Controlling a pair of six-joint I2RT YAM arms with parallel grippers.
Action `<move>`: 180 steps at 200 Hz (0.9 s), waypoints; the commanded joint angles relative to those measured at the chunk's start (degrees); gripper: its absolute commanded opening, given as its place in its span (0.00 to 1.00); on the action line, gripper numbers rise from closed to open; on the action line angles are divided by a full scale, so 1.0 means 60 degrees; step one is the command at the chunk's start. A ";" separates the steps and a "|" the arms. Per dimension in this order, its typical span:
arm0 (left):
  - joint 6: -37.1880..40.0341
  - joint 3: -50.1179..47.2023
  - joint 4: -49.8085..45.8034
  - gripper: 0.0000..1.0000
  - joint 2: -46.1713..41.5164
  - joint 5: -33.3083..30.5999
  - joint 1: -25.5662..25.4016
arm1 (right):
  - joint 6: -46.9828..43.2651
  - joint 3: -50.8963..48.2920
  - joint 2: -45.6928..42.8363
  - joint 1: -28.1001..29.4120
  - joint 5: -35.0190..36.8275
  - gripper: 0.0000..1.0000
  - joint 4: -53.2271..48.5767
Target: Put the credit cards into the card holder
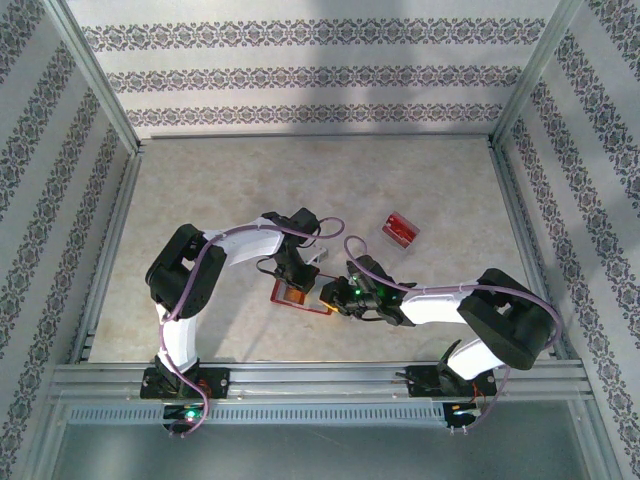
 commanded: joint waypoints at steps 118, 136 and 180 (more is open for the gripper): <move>0.0056 -0.0077 -0.0552 0.34 -0.2395 -0.0018 0.1690 | -0.0336 0.1447 0.1144 0.0179 -0.0570 0.24 0.0628; -0.0015 -0.0189 -0.0427 0.37 -0.2588 0.0025 0.2285 | -0.0415 0.1763 0.1439 0.0215 -0.0711 0.26 0.0559; 0.0030 -0.0447 -0.0172 0.43 -0.2928 0.0017 0.3267 | -0.0716 0.2554 0.2156 0.0317 -0.1144 0.30 0.0247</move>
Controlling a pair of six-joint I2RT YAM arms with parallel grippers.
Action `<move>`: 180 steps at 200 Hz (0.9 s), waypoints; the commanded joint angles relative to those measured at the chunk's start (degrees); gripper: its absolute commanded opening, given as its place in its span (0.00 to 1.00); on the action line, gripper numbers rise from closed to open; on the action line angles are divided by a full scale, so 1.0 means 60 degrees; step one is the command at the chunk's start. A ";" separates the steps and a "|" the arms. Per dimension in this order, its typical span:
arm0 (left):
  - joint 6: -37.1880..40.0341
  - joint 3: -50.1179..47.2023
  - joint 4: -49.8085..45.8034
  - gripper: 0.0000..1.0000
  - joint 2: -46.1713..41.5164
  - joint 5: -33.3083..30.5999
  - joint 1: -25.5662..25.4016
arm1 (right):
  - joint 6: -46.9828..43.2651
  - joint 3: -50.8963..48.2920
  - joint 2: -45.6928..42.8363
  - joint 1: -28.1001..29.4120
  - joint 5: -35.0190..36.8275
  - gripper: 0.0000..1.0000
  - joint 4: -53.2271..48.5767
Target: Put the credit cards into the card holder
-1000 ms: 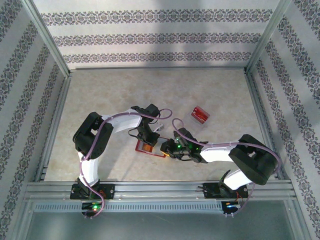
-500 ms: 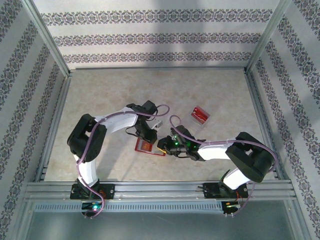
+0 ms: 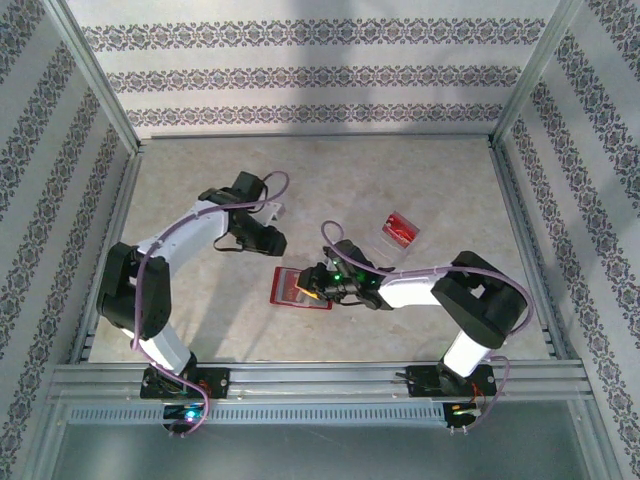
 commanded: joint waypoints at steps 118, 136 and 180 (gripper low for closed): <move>0.0091 -0.0751 0.0506 0.25 0.0298 0.1361 0.0336 | -0.0867 0.1875 0.2226 0.0395 -0.1187 0.31 -0.0755; 0.0005 -0.0818 0.0670 0.20 0.0627 0.1547 0.0129 | -0.0913 0.1883 0.2243 0.0388 -0.1205 0.31 -0.0784; -0.0076 -0.0559 0.0652 0.17 0.1174 0.1870 -0.0166 | -0.1197 0.1906 0.2111 0.0395 -0.1248 0.40 -0.0814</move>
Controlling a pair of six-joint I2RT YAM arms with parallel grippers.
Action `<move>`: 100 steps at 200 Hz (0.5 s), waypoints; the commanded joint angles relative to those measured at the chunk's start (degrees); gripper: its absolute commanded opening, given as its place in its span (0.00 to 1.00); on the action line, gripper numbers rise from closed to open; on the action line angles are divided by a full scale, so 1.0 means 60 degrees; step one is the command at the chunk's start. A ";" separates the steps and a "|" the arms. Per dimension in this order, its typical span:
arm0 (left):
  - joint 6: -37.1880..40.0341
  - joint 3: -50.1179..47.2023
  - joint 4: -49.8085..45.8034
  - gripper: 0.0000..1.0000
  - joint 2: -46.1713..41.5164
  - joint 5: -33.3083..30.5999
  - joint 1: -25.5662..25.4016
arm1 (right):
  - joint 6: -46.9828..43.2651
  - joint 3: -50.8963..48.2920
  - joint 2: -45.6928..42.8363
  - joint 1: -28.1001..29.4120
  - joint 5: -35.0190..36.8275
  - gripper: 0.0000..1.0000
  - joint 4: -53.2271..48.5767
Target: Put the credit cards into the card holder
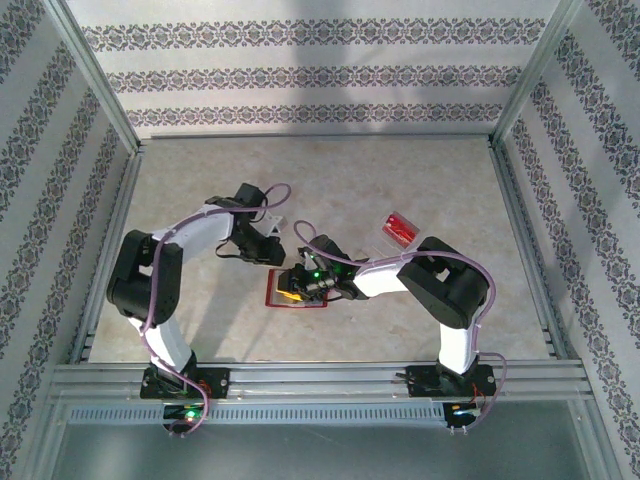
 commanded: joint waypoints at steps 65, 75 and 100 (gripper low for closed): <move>0.0039 -0.0076 0.0136 0.12 0.0647 0.0375 -0.0359 | -0.0511 0.0035 -0.0030 0.0118 -0.0069 0.46 -0.0313; 0.0099 -0.0108 0.0098 0.12 0.0808 0.0210 -0.0416 | -0.0503 -0.0017 -0.0142 0.0115 -0.0020 0.45 -0.0229; 0.0264 -0.0159 0.0163 0.10 0.1142 -0.0475 -0.0479 | -0.0722 -0.0126 -0.0600 0.0107 0.0070 0.43 -0.0076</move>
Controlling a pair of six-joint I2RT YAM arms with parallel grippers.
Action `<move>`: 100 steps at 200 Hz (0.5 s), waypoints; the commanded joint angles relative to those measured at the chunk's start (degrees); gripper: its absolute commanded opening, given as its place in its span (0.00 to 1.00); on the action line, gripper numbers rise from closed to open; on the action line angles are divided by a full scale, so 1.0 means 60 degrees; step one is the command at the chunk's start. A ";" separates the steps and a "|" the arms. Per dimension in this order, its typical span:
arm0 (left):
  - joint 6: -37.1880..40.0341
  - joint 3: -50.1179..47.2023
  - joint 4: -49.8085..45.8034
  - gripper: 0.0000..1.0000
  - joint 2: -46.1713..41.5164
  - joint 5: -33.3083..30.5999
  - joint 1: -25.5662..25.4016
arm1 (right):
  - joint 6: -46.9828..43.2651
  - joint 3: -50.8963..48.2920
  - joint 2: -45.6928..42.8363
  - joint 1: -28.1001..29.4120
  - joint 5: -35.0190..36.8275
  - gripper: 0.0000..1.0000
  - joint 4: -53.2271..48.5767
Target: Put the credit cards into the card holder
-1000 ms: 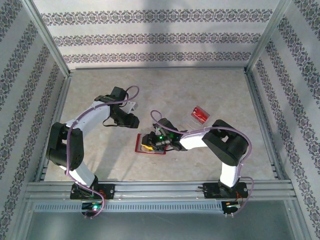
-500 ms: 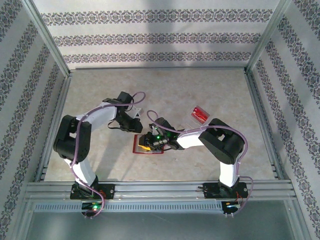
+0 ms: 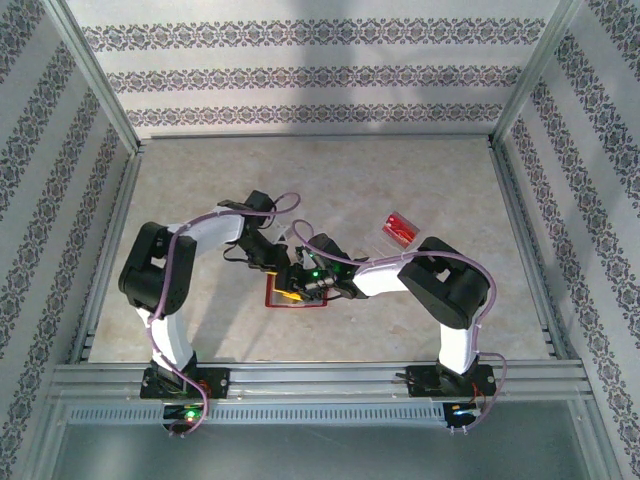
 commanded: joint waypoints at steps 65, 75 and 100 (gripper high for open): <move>0.0665 0.0120 -0.0067 0.09 0.0589 -0.1339 -0.0189 | -0.1842 -0.0753 -0.3012 -0.0818 0.0753 0.42 -0.2597; 0.0784 0.0310 -0.0186 0.09 0.0498 -0.1490 -0.0208 | -0.2453 -0.0607 -0.3491 -0.1125 0.0940 0.42 -0.3722; 0.0900 0.1099 -0.0670 0.15 0.0357 -0.1667 -0.0263 | -0.4266 0.0072 -0.4443 -0.2011 0.1749 0.44 -0.6494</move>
